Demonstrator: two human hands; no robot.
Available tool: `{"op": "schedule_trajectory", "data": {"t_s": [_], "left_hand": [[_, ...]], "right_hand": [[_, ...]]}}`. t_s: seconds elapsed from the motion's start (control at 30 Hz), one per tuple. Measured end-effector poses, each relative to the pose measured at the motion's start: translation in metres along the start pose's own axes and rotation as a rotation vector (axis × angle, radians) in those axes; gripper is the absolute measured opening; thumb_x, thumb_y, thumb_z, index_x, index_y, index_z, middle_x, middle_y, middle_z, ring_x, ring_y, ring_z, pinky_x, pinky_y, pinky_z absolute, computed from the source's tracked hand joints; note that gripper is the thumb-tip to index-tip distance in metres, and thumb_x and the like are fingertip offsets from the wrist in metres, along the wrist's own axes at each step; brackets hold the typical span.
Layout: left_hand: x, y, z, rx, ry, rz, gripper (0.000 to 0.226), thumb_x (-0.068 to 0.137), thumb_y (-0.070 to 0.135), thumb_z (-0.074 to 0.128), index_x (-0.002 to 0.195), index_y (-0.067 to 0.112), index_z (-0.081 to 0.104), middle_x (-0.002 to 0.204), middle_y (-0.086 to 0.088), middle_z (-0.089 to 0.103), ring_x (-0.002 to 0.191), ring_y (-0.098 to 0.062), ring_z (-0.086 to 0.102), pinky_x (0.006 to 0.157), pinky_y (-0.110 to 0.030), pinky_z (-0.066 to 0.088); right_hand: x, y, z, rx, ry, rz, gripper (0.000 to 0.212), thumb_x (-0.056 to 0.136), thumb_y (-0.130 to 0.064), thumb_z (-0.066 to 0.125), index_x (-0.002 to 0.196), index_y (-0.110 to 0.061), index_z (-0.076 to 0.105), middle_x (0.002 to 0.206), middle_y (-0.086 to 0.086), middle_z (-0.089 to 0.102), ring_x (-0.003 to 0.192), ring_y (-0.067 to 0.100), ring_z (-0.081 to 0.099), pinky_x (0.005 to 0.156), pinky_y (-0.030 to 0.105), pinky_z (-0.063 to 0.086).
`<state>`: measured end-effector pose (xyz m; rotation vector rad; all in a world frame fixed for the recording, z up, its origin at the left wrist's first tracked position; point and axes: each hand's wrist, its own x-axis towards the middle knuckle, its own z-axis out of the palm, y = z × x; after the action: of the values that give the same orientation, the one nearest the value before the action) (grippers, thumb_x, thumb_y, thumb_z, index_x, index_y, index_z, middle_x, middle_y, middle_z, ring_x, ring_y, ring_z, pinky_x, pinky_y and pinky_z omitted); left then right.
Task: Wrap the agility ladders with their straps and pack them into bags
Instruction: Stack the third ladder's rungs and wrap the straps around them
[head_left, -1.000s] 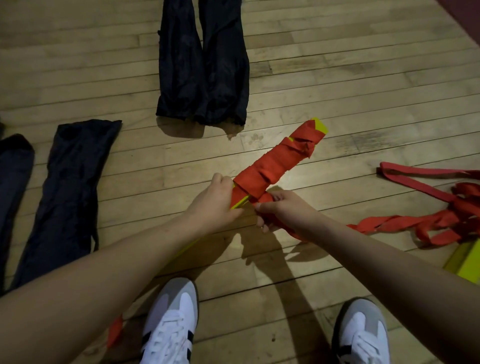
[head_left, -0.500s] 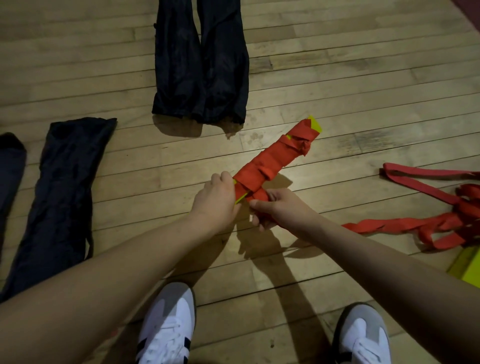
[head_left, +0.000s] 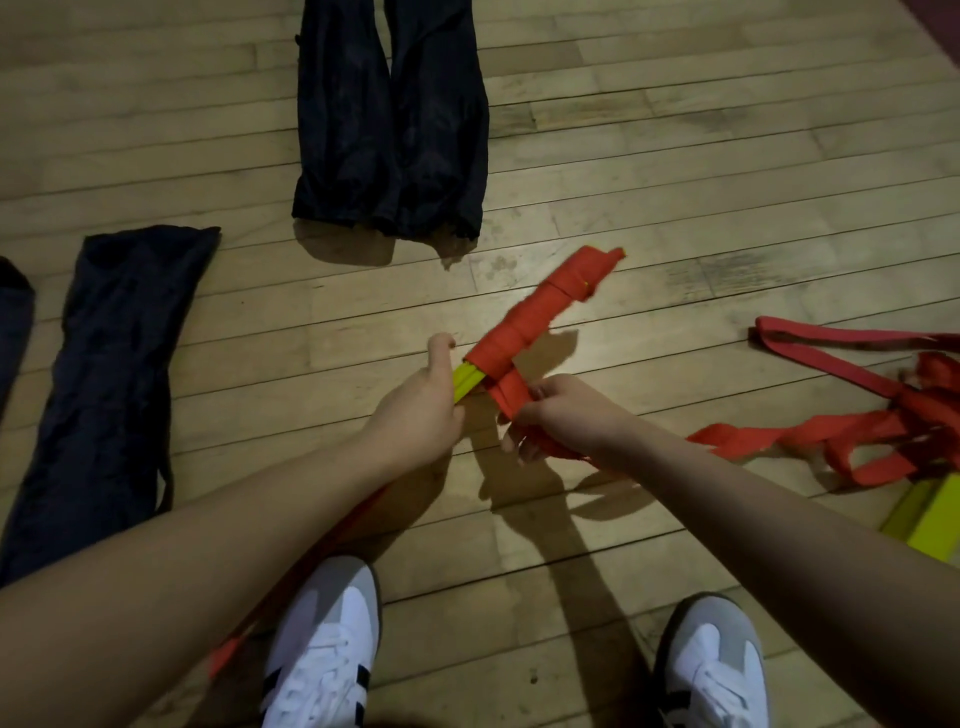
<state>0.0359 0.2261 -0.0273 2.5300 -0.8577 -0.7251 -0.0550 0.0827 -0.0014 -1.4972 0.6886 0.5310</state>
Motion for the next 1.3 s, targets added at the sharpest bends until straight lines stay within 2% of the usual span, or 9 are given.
{"op": "schedule_trajectory", "data": {"t_s": [0.13, 0.23, 0.4, 0.53, 0.7, 0.93, 1.1, 1.17, 1.3], "left_hand": [[0.014, -0.009, -0.007, -0.045, 0.007, -0.187, 0.072, 0.092, 0.035, 0.051, 0.143, 0.022, 0.002, 0.118, -0.021, 0.049, 0.095, -0.036, 0.058, 0.081, -0.044, 0.05], [0.017, -0.012, -0.007, 0.069, -0.1, -0.302, 0.074, 0.093, 0.039, 0.046, 0.149, 0.019, 0.002, 0.139, -0.02, 0.029, 0.127, -0.04, 0.036, 0.105, -0.046, 0.03], [0.01, -0.018, -0.003, 0.195, -0.12, -0.157, 0.054, 0.083, 0.045, 0.065, 0.123, 0.016, 0.043, 0.124, -0.011, 0.044, 0.116, -0.03, 0.048, 0.092, -0.04, 0.044], [0.006, -0.019, -0.004, 0.165, -0.074, -0.028, 0.038, 0.076, 0.031, 0.071, 0.092, 0.019, 0.039, 0.101, -0.004, 0.049, 0.097, -0.026, 0.053, 0.074, -0.035, 0.046], [0.0, -0.018, -0.002, 0.021, -0.061, -0.092, 0.038, 0.083, 0.008, 0.061, 0.108, 0.016, 0.034, 0.093, -0.007, 0.053, 0.081, -0.024, 0.057, 0.068, -0.038, 0.052], [-0.003, -0.017, -0.004, -0.035, 0.037, -0.126, 0.061, 0.088, 0.017, 0.062, 0.135, 0.014, 0.022, 0.089, -0.006, 0.056, 0.07, -0.023, 0.06, 0.06, -0.035, 0.051], [-0.002, -0.011, -0.005, 0.006, -0.06, -0.141, 0.07, 0.092, 0.037, 0.055, 0.146, 0.014, 0.018, 0.136, -0.013, 0.039, 0.124, -0.03, 0.042, 0.104, -0.042, 0.033], [-0.003, -0.011, -0.005, 0.085, -0.089, -0.078, 0.06, 0.094, 0.041, 0.053, 0.141, 0.014, 0.03, 0.135, -0.01, 0.039, 0.124, -0.027, 0.042, 0.103, -0.039, 0.035], [-0.01, -0.01, -0.013, 0.185, -0.038, 0.111, 0.036, 0.085, 0.047, 0.064, 0.099, 0.02, 0.045, 0.099, 0.001, 0.047, 0.09, -0.018, 0.052, 0.071, -0.032, 0.042]], "right_hand": [[-0.004, 0.0, 0.0, -0.116, -0.115, 0.027, 0.014, 0.094, 0.004, 0.048, 0.103, 0.01, 0.056, 0.071, 0.013, 0.066, 0.054, 0.019, 0.061, 0.056, 0.023, 0.052], [-0.003, 0.002, 0.002, -0.088, -0.06, -0.029, 0.009, 0.094, 0.001, 0.05, 0.099, 0.004, 0.058, 0.067, 0.009, 0.063, 0.05, 0.014, 0.056, 0.052, 0.019, 0.048], [0.001, 0.006, 0.002, -0.075, 0.022, -0.085, 0.008, 0.091, 0.002, 0.05, 0.087, 0.0, 0.057, 0.059, 0.004, 0.057, 0.049, 0.011, 0.051, 0.052, 0.021, 0.042], [0.0, 0.01, 0.004, -0.092, -0.019, -0.078, 0.007, 0.092, -0.002, 0.053, 0.091, 0.002, 0.059, 0.062, 0.006, 0.061, 0.053, 0.015, 0.053, 0.051, 0.02, 0.044], [0.001, 0.008, 0.002, 0.007, -0.13, -0.014, 0.011, 0.09, 0.001, 0.06, 0.099, 0.005, 0.058, 0.082, 0.016, 0.069, 0.06, 0.02, 0.065, 0.064, 0.024, 0.056], [0.001, -0.002, -0.003, -0.143, -0.276, 0.124, 0.022, 0.093, -0.003, 0.054, 0.109, 0.013, 0.058, 0.088, 0.018, 0.071, 0.065, 0.023, 0.068, 0.066, 0.027, 0.057], [0.002, 0.001, 0.001, -0.036, -0.091, -0.018, 0.021, 0.094, -0.002, 0.053, 0.108, 0.012, 0.057, 0.073, 0.014, 0.067, 0.055, 0.021, 0.06, 0.058, 0.026, 0.052], [0.002, 0.003, 0.0, -0.011, -0.069, -0.036, 0.02, 0.094, -0.004, 0.055, 0.105, 0.011, 0.059, 0.071, 0.014, 0.066, 0.057, 0.023, 0.059, 0.056, 0.025, 0.052], [-0.002, 0.009, -0.006, -0.028, -0.15, 0.027, 0.004, 0.089, 0.002, 0.061, 0.091, 0.005, 0.062, 0.078, 0.019, 0.069, 0.069, 0.03, 0.065, 0.066, 0.031, 0.058]]}}
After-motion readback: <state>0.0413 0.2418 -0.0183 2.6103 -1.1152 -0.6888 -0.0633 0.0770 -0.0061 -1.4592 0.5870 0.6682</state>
